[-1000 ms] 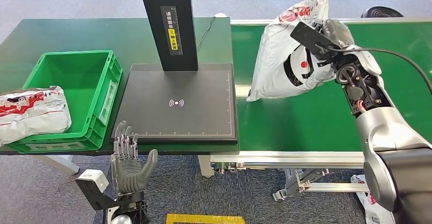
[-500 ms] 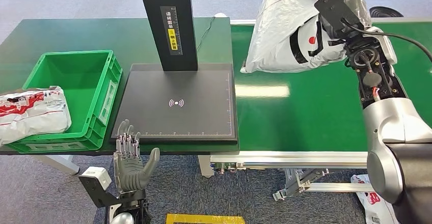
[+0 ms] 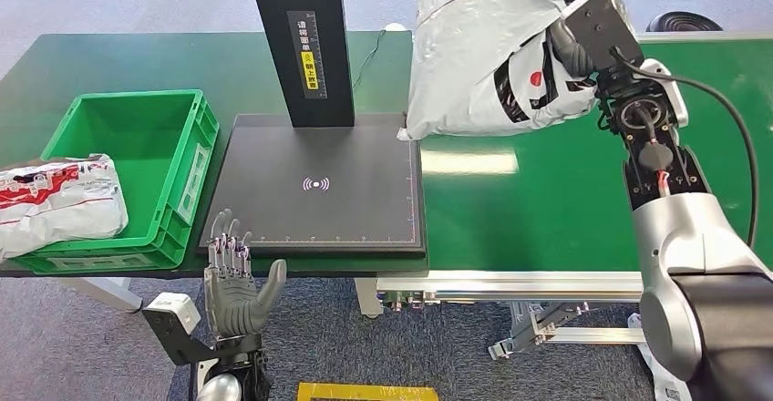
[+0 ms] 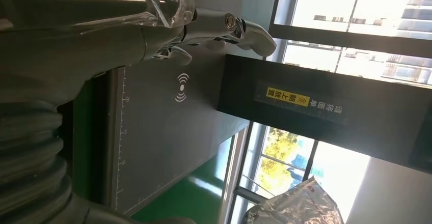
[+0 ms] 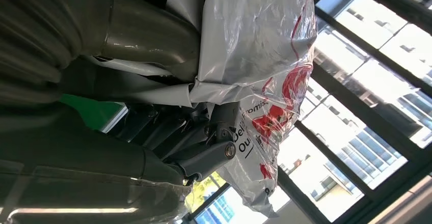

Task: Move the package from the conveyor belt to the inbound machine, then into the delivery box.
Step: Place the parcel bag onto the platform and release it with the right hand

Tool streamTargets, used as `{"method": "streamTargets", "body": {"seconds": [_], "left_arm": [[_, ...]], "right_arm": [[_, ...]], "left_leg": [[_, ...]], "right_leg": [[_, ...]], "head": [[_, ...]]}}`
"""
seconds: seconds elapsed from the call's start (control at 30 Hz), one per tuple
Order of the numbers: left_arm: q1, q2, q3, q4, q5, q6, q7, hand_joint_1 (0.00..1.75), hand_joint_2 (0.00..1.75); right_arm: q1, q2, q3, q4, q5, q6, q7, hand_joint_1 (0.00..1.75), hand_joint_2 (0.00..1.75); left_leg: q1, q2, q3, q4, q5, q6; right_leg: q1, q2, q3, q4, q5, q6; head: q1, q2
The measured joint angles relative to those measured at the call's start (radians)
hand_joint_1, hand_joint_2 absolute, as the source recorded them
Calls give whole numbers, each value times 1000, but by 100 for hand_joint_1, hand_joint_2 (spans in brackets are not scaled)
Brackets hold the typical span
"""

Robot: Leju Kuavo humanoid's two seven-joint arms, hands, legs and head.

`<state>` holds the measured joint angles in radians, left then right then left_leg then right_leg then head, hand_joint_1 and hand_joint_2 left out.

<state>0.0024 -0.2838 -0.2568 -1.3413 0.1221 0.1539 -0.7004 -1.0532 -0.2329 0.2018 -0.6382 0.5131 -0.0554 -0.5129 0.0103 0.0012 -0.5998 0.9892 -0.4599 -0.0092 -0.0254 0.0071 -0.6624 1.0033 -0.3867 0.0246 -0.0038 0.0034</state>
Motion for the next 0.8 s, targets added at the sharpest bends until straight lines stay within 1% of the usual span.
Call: {"method": "streamTargets", "body": {"seconds": [0.1, 0.17, 0.27, 0.37, 0.47, 0.57, 0.63, 0.7, 0.8], "left_arm": [[-2, 0, 3, 2, 0, 2, 0, 0, 175], [-3, 0, 4, 3, 0, 2, 0, 0, 175], [-3, 0, 4, 4, 0, 2, 0, 0, 175], [-3, 0, 4, 5, 0, 8, 0, 0, 175], [-3, 0, 5, 5, 0, 17, 0, 0, 175], [-2, 0, 5, 4, 0, 22, 0, 0, 175], [0, 0, 6, 4, -1, 24, 0, 0, 175], [2, 0, 7, 4, -2, 25, 0, 0, 175], [6, 0, 9, 4, -4, 23, 0, 0, 175]], "right_arm": [[94, -1, 0, -100, -83, -1, -14, 175, 175], [143, -3, 1, -149, -105, -3, -16, 175, 175], [187, -7, 0, -199, -122, -18, -22, 175, 175], [256, -7, -15, -274, -183, -82, -52, 175, 175], [379, -2, -28, -401, -235, -148, -90, 175, 175], [508, 14, -27, -531, -251, -179, -105, 175, 175], [575, 27, -23, -597, -250, -190, -108, 175, 175], [618, 42, -17, -644, -241, -195, -106, 175, 175], [644, 60, 0, -677, -218, -195, -98, 175, 175]], "left_leg": [[0, 0, 0, 0, 0, 0], [0, 0, -1, 0, 0, 0], [0, 0, 0, 0, 0, 0], [0, -1, 0, 0, 0, 0], [0, -2, -1, 0, -1, 0], [0, -1, -1, -1, -1, 0], [0, -2, -2, -1, -1, 0], [0, -2, -2, -1, -1, 0], [0, -1, -2, -1, -1, 0]], "right_leg": [[0, 0, 0, 0, 0, 0], [0, 0, 0, 0, 0, 0], [0, 0, 0, 0, 0, 0], [0, -1, 0, 0, 0, 0], [0, -2, 0, 0, -1, 1], [0, -2, 0, 0, -2, 1], [0, -3, 0, 0, -2, 2], [0, -2, 0, 0, -3, 2], [0, -2, 0, 0, -2, 2]], "head": [[0, 0], [0, 0], [0, 0], [0, 0], [0, 0], [0, 0], [0, 0], [0, 0], [0, 0]]}}
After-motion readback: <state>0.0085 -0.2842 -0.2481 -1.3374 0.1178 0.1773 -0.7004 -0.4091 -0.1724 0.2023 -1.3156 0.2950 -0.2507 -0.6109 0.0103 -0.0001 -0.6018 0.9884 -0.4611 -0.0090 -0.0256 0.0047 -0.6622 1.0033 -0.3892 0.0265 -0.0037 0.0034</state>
